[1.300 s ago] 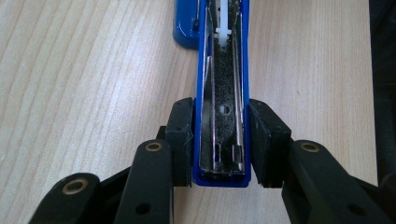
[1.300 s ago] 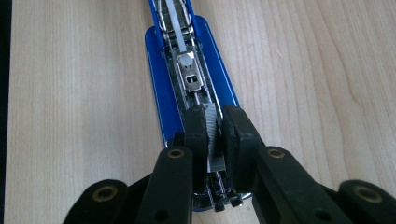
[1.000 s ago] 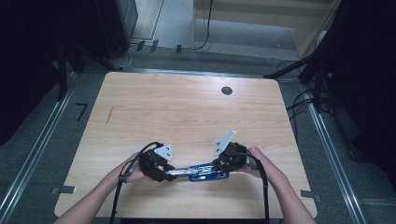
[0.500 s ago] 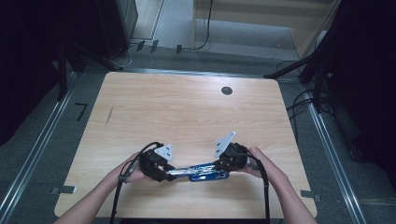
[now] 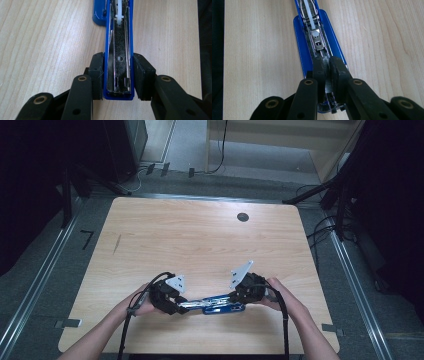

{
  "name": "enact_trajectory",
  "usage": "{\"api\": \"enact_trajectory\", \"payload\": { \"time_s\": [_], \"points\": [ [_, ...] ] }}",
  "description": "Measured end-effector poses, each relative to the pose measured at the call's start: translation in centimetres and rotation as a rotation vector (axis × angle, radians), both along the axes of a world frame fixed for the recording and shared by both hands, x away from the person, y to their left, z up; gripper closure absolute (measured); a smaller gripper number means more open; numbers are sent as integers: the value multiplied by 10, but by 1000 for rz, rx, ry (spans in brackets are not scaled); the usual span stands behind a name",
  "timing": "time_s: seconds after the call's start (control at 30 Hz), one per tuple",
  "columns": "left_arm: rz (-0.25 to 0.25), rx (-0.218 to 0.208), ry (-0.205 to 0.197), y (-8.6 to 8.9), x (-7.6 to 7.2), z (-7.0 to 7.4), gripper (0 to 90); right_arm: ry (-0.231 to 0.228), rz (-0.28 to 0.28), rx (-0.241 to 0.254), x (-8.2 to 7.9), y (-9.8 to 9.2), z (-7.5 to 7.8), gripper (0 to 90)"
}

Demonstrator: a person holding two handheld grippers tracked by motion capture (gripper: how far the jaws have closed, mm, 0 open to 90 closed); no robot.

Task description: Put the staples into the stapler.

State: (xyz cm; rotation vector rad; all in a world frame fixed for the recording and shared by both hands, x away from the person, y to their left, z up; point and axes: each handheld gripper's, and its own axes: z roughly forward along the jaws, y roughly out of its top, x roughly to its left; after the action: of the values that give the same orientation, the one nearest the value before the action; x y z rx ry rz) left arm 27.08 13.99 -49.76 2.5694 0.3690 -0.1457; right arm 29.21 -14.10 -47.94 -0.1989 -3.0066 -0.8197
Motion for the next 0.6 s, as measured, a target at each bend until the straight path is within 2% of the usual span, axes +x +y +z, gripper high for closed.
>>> {"api": "enact_trajectory", "payload": {
  "time_s": [0.17,0.23,0.37,0.6],
  "points": [
    [0,-2,2,0,0,0,652,-13,-19,-10,0,1,0,819],
    [-1,-2,2,0,0,0,652,-37,-27,-19,1,2,-1,800],
    [-1,-1,2,0,0,0,652,-47,-46,8,1,1,2,773],
    [-1,-4,3,0,0,-1,651,-121,-40,10,-4,5,5,758]
  ]
}}
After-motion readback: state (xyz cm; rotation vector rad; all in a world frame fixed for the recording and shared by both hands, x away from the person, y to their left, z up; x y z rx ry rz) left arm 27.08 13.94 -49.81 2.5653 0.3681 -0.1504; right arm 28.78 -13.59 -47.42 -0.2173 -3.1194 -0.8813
